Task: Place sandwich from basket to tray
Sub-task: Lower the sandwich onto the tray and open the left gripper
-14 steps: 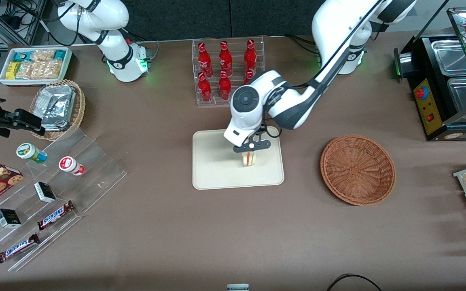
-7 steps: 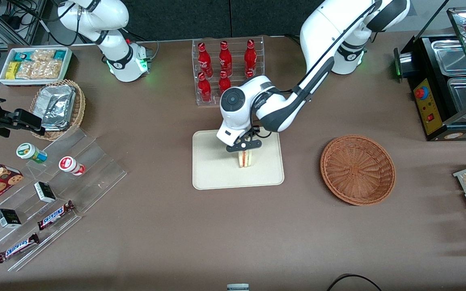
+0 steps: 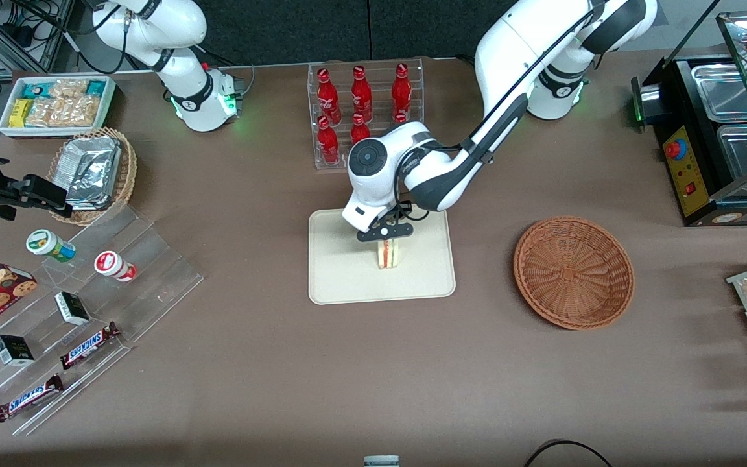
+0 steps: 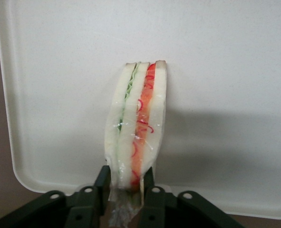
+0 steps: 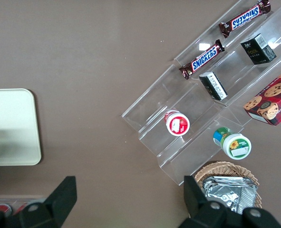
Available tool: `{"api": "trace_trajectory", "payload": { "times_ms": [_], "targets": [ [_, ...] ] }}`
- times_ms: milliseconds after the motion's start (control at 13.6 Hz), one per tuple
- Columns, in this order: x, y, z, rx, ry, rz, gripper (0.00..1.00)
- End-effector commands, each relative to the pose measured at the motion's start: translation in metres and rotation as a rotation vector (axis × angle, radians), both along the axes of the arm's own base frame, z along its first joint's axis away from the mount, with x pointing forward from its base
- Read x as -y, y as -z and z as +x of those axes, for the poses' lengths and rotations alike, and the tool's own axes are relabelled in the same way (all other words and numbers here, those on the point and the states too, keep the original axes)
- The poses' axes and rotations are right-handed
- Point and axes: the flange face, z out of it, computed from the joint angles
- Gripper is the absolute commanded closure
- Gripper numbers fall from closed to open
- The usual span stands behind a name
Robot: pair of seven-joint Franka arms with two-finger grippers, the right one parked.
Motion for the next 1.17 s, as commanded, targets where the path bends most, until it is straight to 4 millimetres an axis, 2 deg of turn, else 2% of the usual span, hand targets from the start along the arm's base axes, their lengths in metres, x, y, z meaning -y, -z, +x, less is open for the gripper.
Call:
{"api": "trace_trajectory", "payload": {
  "times_ms": [0, 147, 220, 367, 514, 807, 1101],
  "targets": [
    [0.005, -0.019, 0.016, 0.039, -0.028, -0.019, 0.0],
    [0.002, -0.041, 0.026, 0.038, -0.06, 0.001, 0.0],
    [0.0, -0.059, 0.035, 0.046, -0.097, 0.014, 0.0],
    [-0.024, -0.089, 0.058, 0.053, -0.2, 0.036, 0.0],
    [-0.04, -0.126, 0.066, 0.051, -0.253, 0.012, 0.0],
    [-0.096, -0.184, 0.084, 0.053, -0.328, 0.061, 0.0],
    [-0.16, -0.231, 0.102, 0.048, -0.399, 0.093, 0.0]
  ]
}}
